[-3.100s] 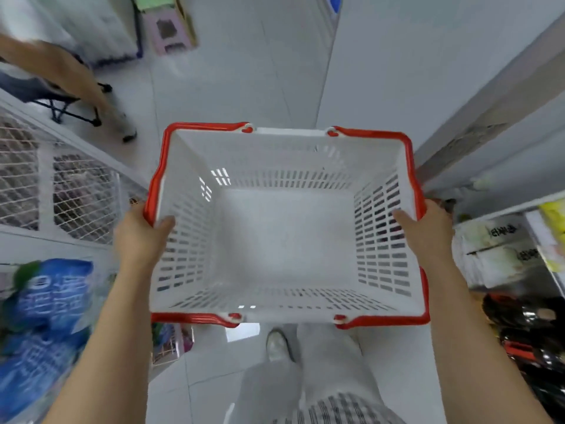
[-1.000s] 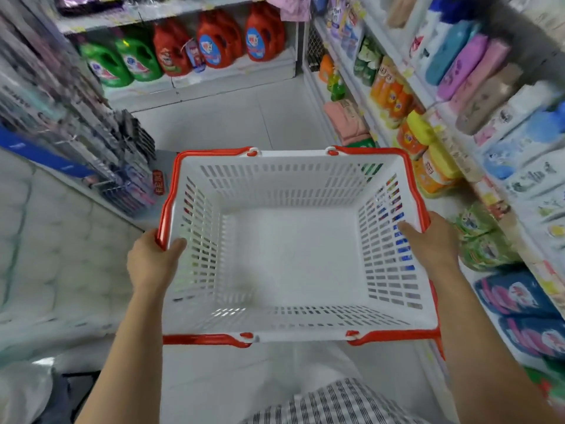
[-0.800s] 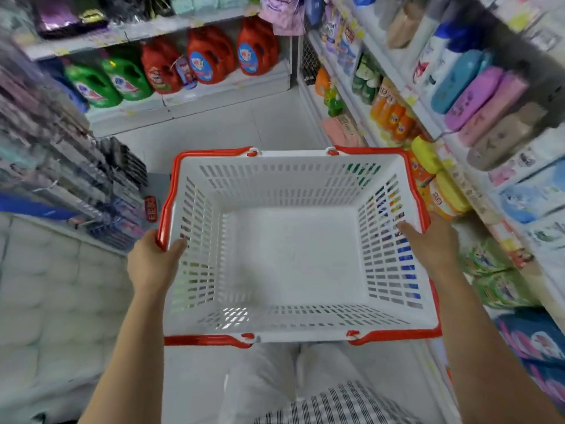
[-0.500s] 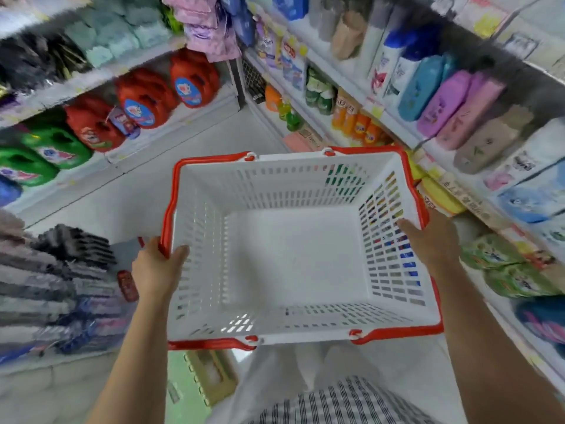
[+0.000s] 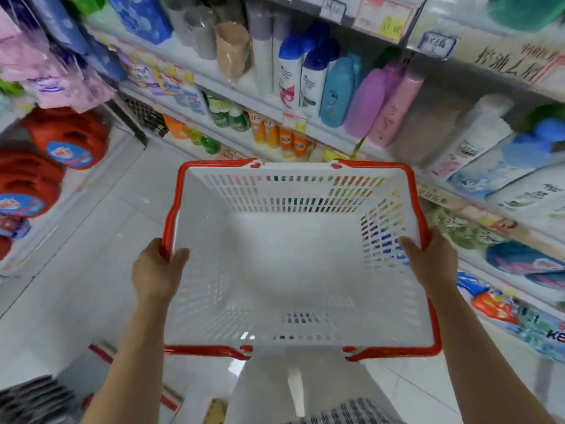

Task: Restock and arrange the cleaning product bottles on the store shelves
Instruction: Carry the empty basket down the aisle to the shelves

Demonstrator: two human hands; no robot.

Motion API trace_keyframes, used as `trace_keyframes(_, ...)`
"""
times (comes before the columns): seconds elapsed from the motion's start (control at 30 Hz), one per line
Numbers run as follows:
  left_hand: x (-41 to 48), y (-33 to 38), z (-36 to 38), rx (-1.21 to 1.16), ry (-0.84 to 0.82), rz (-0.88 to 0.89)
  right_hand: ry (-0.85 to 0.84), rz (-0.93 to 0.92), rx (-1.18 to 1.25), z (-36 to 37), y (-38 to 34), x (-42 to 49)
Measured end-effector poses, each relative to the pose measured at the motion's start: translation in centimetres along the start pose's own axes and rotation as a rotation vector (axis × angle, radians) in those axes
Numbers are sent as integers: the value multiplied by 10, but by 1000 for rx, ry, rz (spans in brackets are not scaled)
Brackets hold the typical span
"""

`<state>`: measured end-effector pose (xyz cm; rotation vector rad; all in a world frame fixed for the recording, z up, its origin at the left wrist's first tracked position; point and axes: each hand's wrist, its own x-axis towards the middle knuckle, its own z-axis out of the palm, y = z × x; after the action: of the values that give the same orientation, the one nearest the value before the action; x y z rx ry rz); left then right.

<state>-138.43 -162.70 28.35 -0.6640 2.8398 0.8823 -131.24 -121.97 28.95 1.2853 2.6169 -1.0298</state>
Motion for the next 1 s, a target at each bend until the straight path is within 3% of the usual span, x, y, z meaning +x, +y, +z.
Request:
trace_keyframes(0.5, 130, 42, 129, 152, -321, 309, 168, 436, 47, 97, 79, 18)
trace_keyframes(1.0, 142, -46, 402, 247, -393, 408, 276, 575, 133, 280, 282, 83)
